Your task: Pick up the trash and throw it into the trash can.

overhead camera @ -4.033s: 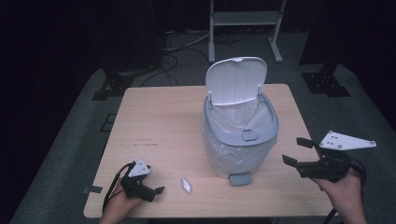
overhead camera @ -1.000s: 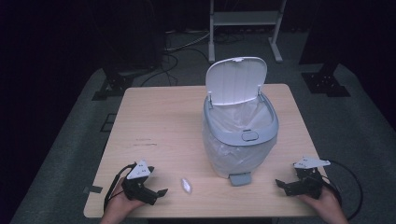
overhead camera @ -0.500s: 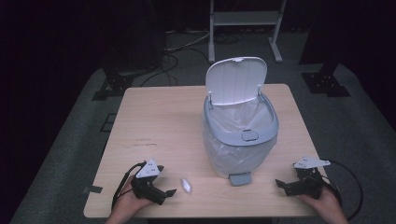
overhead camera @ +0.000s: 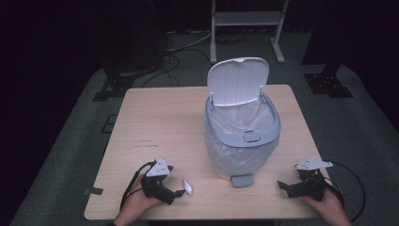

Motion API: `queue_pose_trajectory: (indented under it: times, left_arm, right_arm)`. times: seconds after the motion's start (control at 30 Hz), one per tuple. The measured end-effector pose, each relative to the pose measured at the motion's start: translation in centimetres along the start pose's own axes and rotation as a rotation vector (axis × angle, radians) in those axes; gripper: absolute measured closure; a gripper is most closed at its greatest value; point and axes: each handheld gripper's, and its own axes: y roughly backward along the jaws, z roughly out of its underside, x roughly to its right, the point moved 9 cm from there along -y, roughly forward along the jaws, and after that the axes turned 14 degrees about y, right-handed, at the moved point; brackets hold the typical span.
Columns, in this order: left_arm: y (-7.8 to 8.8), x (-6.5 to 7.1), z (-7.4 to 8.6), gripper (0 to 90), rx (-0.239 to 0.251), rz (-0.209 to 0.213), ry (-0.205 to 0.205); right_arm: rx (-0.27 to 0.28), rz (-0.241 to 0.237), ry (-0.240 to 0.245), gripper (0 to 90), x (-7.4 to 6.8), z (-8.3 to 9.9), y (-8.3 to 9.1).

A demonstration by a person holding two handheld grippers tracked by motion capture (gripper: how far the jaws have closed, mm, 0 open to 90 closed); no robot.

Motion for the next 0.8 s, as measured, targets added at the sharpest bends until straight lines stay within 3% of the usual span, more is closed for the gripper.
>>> queue_pose_trajectory:
  times: [0.5, 0.73, 0.8]
  left_arm:
    - [-2.3, 0.8, -0.6, 0.0, -0.025, 0.017, 0.002]
    - [-2.9, 1.5, -0.6, 0.0, -0.044, 0.022, -0.041]
    - [-2.8, 1.6, -0.7, 3.6, -0.031, 0.026, -0.053]
  right_arm:
    - [-0.001, -0.001, -0.001, 0.0, 0.0, 0.0, 0.0]
    - [-0.001, -0.001, -0.002, 0.0, 0.0, 0.0, 0.0]
    - [-0.001, -0.001, -0.002, 0.0, 0.0, 0.0, 0.0]
